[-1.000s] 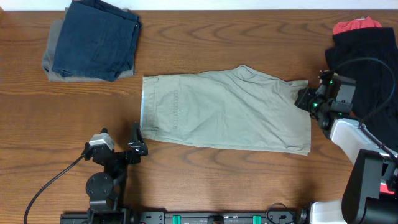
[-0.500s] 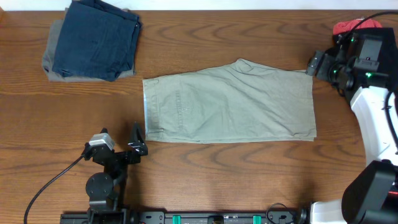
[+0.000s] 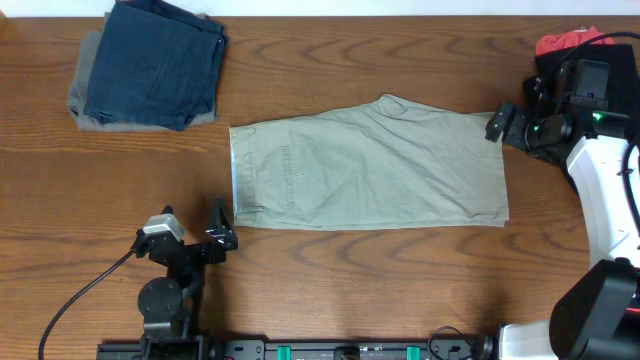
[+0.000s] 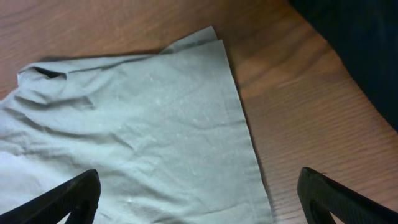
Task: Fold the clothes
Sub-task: 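Pull the shorts' right end rightward with the right gripper to straighten, then reach the left gripper to the shorts' left waistband edge and grasp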
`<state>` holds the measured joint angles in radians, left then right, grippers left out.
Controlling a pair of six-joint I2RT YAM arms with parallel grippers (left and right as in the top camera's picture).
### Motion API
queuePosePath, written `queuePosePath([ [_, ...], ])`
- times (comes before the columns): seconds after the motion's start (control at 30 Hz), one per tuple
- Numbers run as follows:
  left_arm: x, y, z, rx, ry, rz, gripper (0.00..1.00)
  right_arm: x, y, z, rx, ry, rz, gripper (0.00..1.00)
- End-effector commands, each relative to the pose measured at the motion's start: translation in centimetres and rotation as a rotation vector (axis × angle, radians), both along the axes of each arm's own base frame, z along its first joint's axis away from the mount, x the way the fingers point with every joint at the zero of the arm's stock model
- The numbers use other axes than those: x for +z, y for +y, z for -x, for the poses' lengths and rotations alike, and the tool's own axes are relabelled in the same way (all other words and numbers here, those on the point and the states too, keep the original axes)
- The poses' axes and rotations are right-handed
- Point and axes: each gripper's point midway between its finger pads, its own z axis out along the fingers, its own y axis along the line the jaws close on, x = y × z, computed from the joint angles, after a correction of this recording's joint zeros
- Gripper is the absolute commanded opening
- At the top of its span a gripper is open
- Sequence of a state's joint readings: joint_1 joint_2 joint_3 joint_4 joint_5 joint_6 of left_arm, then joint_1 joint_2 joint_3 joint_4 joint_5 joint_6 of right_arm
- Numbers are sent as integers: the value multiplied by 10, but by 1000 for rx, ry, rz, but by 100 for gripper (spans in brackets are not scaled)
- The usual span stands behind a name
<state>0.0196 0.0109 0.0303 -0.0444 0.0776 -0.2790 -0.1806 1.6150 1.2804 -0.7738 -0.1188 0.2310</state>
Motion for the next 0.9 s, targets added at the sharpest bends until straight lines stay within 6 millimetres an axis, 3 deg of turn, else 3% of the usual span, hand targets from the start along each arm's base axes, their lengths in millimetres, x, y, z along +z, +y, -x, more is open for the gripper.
queuePosePath([
  [0.0, -16, 1, 0, -1, 38, -19, 98, 5, -12, -3, -46, -12, 36, 99],
  [0.47, -13, -2, 0, -16, 27, -1, 98, 3, -18, 0, -64, 3, 55, 99],
  [0.6, -11, -43, 5, -233, 48, 201, 98, 3, -18, 0, -64, 3, 55, 99],
  [0.73, -10, -63, 11, -331, 86, 371, 98, 3, -18, 0, -64, 3, 55, 99],
  [0.87, 30, -81, 18, -470, -34, 357, 98, 3, -18, 0, -64, 3, 55, 99],
])
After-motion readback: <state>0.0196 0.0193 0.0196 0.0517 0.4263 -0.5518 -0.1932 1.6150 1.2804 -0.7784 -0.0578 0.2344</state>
